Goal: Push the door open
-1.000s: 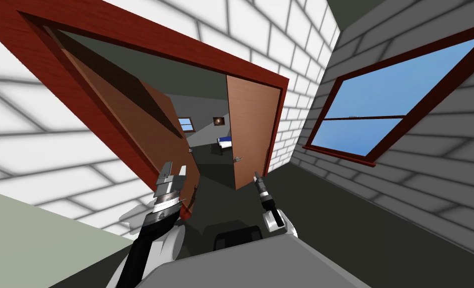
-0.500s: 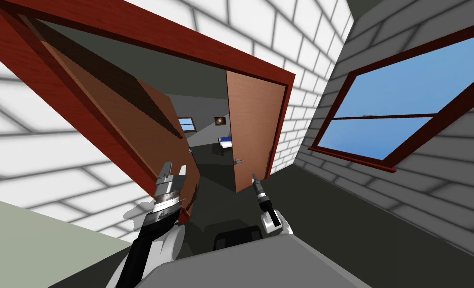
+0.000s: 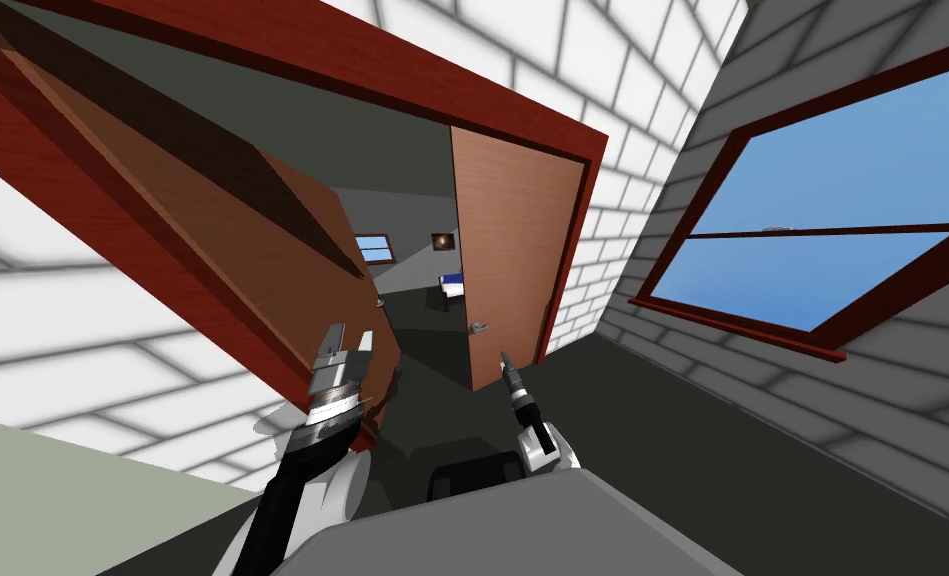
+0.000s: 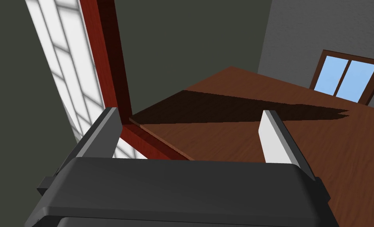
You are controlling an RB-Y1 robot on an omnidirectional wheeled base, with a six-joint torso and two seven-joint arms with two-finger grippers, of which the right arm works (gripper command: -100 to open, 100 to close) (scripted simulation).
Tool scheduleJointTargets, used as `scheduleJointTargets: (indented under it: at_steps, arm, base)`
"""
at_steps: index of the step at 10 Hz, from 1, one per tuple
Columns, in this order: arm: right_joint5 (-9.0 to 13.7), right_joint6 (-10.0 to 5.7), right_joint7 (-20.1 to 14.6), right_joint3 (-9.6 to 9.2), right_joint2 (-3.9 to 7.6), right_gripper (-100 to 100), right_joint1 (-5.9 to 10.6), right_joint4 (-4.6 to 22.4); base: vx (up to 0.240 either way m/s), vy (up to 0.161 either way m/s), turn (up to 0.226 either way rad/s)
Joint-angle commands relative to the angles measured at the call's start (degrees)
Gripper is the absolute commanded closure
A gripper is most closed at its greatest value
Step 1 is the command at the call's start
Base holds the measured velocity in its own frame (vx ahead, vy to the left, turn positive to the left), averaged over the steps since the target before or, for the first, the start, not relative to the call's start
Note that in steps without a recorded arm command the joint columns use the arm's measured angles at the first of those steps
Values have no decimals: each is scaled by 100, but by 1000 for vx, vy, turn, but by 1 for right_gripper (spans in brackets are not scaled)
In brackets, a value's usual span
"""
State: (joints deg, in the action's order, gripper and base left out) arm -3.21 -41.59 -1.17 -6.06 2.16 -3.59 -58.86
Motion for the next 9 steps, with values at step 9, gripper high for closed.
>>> scheduleJointTargets:
  at_steps: [9]
  arm:
    - [-116,-120,2,-93,-351,-100,446,1146]
  base:
    - [119,-50,46]
